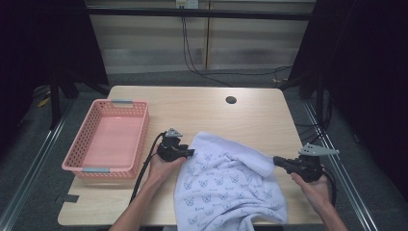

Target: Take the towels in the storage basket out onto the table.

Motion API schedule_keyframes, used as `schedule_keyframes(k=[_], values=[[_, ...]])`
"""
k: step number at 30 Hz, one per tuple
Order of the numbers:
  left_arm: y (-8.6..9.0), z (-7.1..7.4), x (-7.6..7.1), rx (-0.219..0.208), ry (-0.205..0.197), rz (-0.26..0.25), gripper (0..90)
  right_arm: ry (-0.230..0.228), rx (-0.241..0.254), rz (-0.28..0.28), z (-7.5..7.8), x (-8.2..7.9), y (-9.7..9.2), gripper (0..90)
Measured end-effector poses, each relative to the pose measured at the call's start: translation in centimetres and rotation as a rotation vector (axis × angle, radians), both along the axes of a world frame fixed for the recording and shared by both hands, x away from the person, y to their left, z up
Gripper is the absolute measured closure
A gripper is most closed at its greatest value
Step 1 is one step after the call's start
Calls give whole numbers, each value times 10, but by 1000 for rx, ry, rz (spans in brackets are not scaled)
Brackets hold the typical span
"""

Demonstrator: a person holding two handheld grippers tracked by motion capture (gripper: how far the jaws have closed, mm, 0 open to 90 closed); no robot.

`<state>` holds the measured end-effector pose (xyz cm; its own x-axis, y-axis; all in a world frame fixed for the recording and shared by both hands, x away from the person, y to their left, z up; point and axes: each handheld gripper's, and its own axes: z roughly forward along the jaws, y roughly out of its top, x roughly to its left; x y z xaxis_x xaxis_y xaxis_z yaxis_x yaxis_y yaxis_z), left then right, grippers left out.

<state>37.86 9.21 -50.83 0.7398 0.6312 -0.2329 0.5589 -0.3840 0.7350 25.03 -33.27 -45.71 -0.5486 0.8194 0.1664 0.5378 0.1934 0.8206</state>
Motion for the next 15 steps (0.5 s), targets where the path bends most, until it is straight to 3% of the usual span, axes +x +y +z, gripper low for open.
schedule_keyframes(k=[1,2,5,7,9,11,12,15], values=[[-1,0,-1,-9,-5,-10,840,1,1,-1,0,0,0,882],[-1,2,-2,-9,-6,-25,870,0,1,-1,0,1,0,882],[-2,15,-13,-50,-50,-39,876,-2,12,-1,1,0,-1,882],[-5,31,-27,-77,-96,-92,876,-6,15,3,3,-2,-1,882],[-11,46,-47,-72,-142,-171,875,-9,20,7,4,-4,-2,882],[-21,55,-72,-45,-164,-295,870,-7,25,10,5,-9,-1,882],[-25,54,-82,-20,-180,-313,869,-2,21,11,5,-11,-1,881],[-32,45,-99,1,-162,-375,867,11,5,18,3,-19,-1,882]])
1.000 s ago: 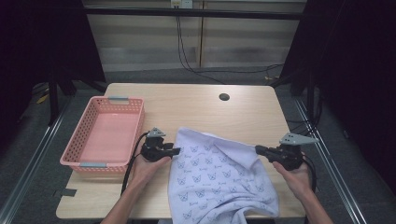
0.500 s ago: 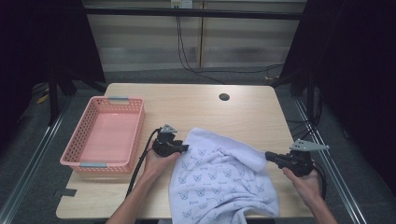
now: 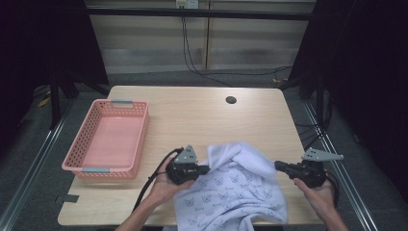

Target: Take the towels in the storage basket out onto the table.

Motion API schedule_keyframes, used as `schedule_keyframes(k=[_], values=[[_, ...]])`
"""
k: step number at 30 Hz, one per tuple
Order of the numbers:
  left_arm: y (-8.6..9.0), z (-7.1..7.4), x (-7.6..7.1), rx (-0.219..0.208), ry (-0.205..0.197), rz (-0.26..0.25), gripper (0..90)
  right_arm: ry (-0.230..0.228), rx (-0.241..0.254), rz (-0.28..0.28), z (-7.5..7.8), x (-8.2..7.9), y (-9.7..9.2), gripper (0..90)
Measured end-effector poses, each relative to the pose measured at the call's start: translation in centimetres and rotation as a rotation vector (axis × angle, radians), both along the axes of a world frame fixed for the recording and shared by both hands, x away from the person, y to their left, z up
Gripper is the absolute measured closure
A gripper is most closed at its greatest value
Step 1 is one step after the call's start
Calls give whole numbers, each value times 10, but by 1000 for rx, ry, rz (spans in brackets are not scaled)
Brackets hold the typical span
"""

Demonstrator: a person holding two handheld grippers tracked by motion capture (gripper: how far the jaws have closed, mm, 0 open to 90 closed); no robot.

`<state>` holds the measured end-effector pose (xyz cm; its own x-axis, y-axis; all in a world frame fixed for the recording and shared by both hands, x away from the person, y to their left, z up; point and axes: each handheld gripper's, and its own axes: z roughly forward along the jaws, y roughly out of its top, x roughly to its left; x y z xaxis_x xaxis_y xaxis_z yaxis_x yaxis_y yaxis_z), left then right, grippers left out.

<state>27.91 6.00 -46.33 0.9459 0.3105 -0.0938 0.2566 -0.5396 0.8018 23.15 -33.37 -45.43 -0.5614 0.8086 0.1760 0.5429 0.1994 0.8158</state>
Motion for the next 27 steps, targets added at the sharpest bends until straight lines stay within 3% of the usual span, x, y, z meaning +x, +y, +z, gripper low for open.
schedule_keyframes(k=[1,3,5,6,9,11,14,16,19,21,27], values=[[-3,-5,-7,21,33,-36,862,4,-5,-1,-2,-2,-1,881],[-7,-11,-15,61,47,-107,823,8,-14,-10,-4,-6,-4,882],[-7,-12,-19,38,92,-128,740,15,-14,-24,-5,-8,-8,881],[-6,-11,-18,30,96,-127,690,18,-11,-34,-6,-8,-10,882],[3,-5,-8,-40,84,-49,675,19,-10,-48,-8,-6,-14,881],[8,-3,7,-43,67,43,707,15,-11,-46,-8,-5,-14,881],[3,-9,22,-16,65,116,725,14,-9,-37,-7,-4,-11,880],[-7,-14,25,-26,96,105,657,17,-14,-34,-7,-3,-9,880],[-25,-13,16,-6,85,26,540,13,-13,-38,-7,-3,-11,879],[-33,-15,12,-1,85,19,492,9,-8,-42,-7,-3,-12,879],[-51,-23,12,10,82,6,498,7,-8,-33,-6,-2,-10,877]])
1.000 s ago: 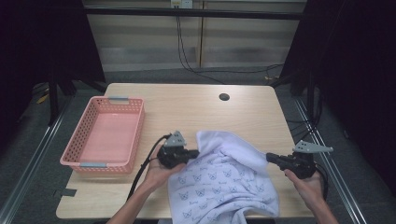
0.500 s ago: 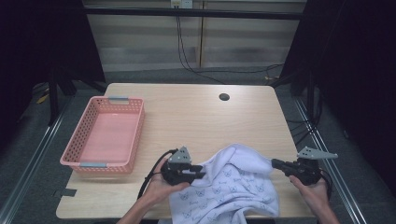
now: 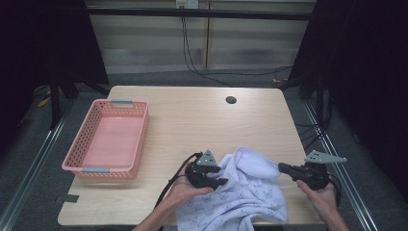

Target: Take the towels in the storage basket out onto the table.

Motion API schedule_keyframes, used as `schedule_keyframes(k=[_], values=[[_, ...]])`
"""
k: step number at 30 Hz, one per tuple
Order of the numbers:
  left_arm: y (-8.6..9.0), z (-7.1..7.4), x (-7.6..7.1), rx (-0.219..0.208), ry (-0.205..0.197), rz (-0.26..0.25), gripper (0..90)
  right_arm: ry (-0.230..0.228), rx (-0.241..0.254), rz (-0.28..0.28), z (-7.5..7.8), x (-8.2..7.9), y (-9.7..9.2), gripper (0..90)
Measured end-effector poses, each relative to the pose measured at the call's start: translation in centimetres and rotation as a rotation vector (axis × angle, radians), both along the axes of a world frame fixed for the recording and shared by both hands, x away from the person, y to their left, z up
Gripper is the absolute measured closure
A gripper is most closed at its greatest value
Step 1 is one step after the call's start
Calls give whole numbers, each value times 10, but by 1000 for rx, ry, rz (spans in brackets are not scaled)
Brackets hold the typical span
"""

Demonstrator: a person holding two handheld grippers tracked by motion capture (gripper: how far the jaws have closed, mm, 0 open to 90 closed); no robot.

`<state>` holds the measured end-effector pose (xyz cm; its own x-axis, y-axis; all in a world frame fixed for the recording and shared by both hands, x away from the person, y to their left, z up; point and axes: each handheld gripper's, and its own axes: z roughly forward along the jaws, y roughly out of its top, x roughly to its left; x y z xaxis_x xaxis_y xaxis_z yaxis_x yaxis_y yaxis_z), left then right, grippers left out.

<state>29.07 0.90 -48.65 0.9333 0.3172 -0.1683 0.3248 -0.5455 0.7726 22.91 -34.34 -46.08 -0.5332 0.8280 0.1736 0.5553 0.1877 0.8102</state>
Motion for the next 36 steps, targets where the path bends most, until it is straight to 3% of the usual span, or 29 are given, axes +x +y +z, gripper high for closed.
schedule_keyframes(k=[4,6,8,11,13,15,19,23,25,26,29,31,36], values=[[-10,1,-7,-11,-6,-82,581,-5,1,-10,0,3,-2,876],[-14,3,-14,-1,-26,-111,564,-4,4,-12,0,5,-2,877],[-15,4,-16,-3,-34,-107,562,-4,6,-13,1,7,-2,876],[-19,-4,-13,45,-30,-97,580,0,5,-13,0,10,0,876],[-20,-9,-14,58,-33,-108,691,2,5,-14,0,11,0,875],[-18,-9,-14,31,-7,-119,802,4,6,-16,1,10,0,875],[-5,7,-9,-51,2,-66,843,-10,9,-20,4,11,-3,875],[16,27,0,-134,-17,7,850,-37,25,-35,13,11,-6,876],[30,40,5,-158,-62,76,852,-58,32,-40,19,12,-9,877],[37,46,9,-174,-87,119,852,-69,39,-48,23,13,-10,877],[59,64,20,-208,-113,205,854,-129,72,-74,39,17,-16,879],[72,76,28,-245,-121,238,855,-162,73,-81,52,22,-16,880],[97,106,45,-269,-177,312,856,-235,73,-67,88,39,-9,880]])
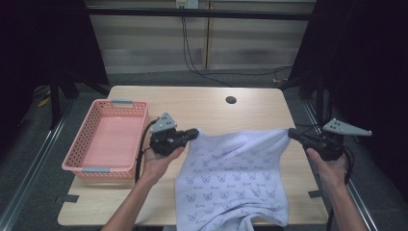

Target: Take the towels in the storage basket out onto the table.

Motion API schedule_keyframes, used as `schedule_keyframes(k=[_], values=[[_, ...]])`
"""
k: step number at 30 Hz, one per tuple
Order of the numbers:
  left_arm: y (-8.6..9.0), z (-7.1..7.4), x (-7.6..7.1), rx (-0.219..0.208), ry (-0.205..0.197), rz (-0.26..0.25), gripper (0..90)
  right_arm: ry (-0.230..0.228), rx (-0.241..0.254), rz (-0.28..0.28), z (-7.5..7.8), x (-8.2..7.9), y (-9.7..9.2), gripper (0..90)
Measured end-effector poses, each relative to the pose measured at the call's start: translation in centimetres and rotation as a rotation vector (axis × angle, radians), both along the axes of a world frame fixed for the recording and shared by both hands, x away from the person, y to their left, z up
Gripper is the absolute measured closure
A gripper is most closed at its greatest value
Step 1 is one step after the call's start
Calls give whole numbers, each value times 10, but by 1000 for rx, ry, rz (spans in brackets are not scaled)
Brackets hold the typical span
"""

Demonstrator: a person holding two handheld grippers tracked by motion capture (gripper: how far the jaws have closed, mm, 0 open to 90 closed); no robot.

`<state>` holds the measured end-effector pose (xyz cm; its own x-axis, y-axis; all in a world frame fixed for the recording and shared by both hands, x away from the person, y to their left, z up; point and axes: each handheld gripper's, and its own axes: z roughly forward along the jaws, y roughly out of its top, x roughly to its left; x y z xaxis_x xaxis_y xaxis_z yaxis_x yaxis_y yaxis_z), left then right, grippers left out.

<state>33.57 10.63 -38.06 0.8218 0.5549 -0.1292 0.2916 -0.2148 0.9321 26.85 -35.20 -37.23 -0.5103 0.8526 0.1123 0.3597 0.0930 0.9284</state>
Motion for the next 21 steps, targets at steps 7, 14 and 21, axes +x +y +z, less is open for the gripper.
schedule_keyframes(k=[7,14,21], values=[[29,31,39,-5,-19,107,857,-61,0,-5,44,38,7,881],[46,49,84,-7,1,180,858,-51,24,-26,58,93,8,882],[47,17,120,35,110,289,627,81,-52,-94,24,149,28,755]])
